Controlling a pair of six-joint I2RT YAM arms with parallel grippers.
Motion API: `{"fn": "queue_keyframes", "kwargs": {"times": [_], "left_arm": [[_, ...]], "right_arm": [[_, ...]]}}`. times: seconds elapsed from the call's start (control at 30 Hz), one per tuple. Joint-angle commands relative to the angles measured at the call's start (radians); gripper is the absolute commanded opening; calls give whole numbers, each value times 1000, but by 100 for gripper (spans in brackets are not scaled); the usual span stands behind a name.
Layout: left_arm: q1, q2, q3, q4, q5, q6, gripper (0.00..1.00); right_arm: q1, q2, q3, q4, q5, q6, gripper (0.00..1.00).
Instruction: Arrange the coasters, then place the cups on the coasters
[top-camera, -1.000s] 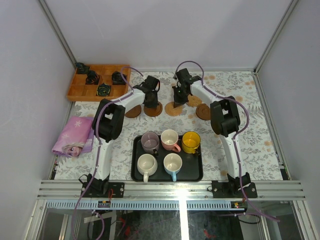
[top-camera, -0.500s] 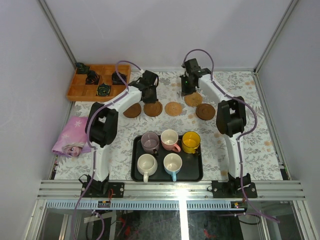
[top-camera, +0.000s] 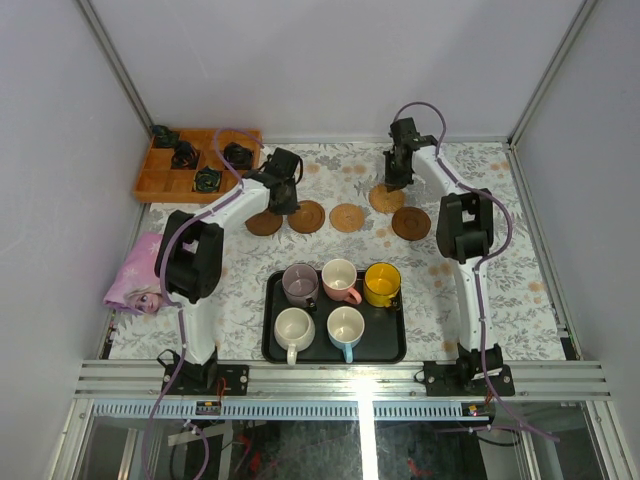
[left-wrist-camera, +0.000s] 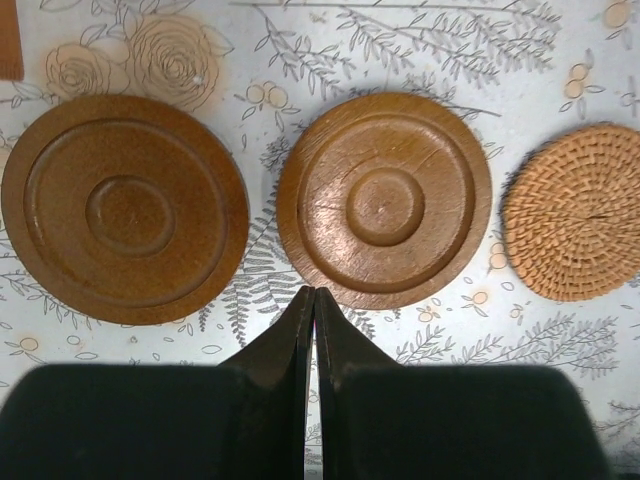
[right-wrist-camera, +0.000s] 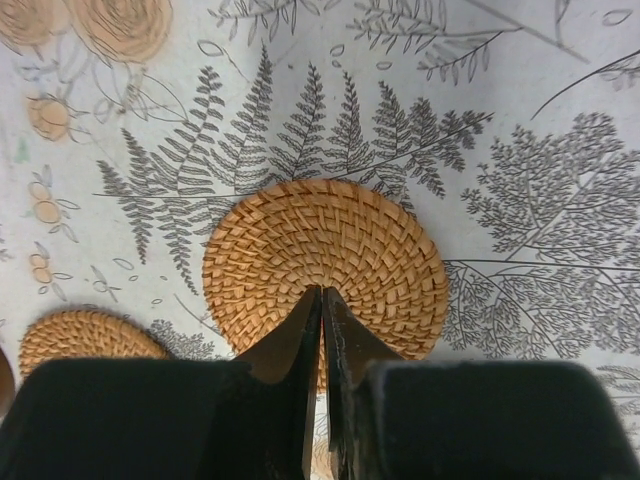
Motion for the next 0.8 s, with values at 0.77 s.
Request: {"fn": "queue_keyframes", "kwargs": {"times": [0.77], "left_arm": [[27, 24, -8, 18, 6, -17, 0]], "right_arm": [[17, -214, -425, 61, -37, 44, 1]]}}
